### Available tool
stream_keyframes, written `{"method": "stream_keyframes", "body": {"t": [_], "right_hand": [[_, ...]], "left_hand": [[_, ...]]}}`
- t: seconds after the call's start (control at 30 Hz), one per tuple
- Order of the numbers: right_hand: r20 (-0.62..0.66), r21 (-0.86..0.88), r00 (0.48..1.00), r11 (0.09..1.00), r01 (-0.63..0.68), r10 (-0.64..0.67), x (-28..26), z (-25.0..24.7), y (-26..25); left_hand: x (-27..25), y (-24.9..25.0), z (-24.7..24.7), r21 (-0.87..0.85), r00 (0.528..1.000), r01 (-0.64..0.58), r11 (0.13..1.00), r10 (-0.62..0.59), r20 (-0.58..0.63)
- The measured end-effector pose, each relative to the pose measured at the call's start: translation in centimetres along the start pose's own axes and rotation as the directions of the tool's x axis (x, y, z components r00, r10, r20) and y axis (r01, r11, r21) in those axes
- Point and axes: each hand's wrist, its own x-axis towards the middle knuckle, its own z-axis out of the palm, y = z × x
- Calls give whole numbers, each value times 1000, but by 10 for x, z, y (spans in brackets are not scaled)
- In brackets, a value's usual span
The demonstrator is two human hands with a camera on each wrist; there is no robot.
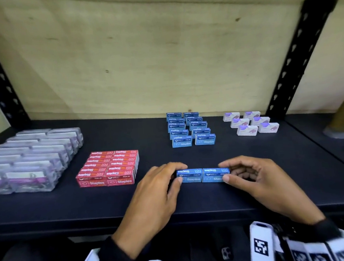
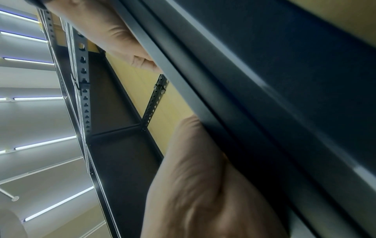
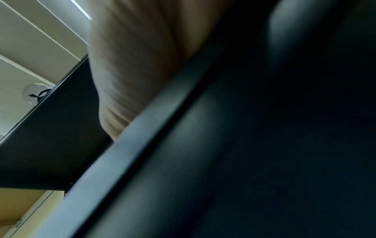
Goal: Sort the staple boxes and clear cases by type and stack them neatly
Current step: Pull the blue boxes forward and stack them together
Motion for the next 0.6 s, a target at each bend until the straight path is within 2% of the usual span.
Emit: {"method": "stream_keyframes", "body": {"t": [0.4, 0.53, 0.6], "right_hand": [[3, -56, 1000, 998, 11, -11, 0, 1, -1], [-75, -29, 997, 1000, 5, -7, -1, 1, -2], [-72, -19, 997, 1000, -5, 3, -1, -3, -4]], "left_hand": [[0, 3, -2, 14, 998, 36, 999, -37, 48], [-1, 9, -9, -71, 990, 131, 989, -126, 67], [-1, 13, -20, -72, 984, 151, 986, -143, 108]]}}
